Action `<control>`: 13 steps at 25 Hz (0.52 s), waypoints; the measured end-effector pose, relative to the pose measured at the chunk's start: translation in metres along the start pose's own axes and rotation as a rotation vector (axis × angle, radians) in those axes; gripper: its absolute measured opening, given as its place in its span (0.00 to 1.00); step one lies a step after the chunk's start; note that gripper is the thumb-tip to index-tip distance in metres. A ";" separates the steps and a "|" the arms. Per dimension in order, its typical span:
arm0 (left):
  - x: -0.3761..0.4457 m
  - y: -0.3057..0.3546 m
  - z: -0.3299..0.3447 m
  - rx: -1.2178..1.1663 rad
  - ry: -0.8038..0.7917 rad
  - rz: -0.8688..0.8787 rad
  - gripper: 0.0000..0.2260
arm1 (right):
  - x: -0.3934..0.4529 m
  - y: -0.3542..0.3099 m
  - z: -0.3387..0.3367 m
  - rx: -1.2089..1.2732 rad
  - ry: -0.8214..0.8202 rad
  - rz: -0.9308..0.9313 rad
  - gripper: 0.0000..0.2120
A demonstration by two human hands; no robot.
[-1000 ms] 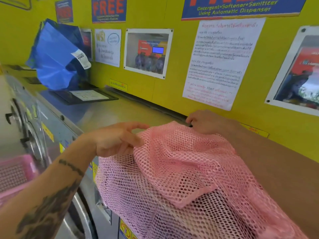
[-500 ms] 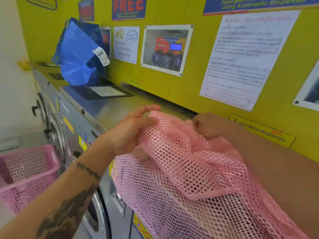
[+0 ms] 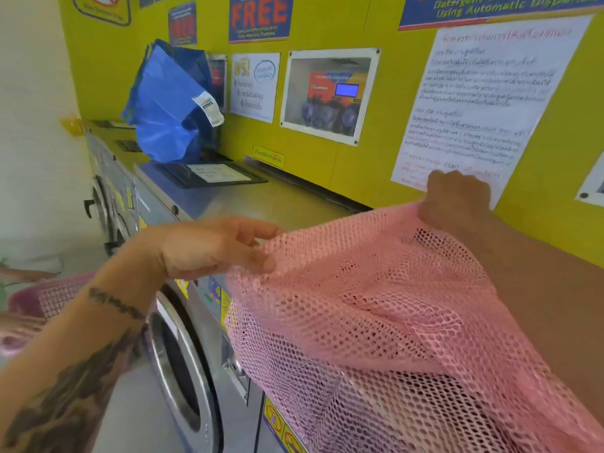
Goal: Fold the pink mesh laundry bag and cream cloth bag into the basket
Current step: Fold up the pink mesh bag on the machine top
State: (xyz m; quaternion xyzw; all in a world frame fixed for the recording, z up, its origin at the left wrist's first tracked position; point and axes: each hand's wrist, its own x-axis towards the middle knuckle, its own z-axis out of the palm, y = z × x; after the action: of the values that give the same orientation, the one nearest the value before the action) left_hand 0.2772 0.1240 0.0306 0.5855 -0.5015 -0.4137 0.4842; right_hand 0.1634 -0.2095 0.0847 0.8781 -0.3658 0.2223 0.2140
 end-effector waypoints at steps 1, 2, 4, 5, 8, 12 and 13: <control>-0.003 0.001 -0.005 0.006 0.089 -0.035 0.18 | 0.003 0.002 0.000 0.034 -0.033 0.006 0.07; -0.006 0.002 -0.008 0.096 0.181 -0.113 0.18 | 0.004 0.001 0.002 0.084 -0.122 -0.021 0.08; -0.011 -0.004 -0.010 0.559 0.304 -0.387 0.16 | 0.002 -0.005 0.009 0.157 -0.429 -0.178 0.13; -0.012 -0.009 -0.009 0.762 0.329 -0.549 0.14 | -0.002 -0.009 0.014 0.161 -0.551 -0.251 0.15; -0.013 -0.028 -0.007 0.854 0.443 -0.751 0.15 | -0.016 -0.018 0.024 0.113 -0.696 -0.366 0.18; 0.008 -0.029 0.000 0.946 0.794 -0.412 0.15 | -0.013 -0.004 0.018 0.209 -0.649 -0.362 0.19; 0.017 -0.024 0.009 0.969 0.844 -0.276 0.12 | -0.012 0.004 0.013 0.228 -0.624 -0.352 0.18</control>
State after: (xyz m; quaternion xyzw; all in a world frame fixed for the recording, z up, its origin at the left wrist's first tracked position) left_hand 0.2758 0.1066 0.0050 0.9082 -0.3185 0.0662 0.2633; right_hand 0.1563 -0.2124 0.0683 0.9712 -0.2295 -0.0567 0.0281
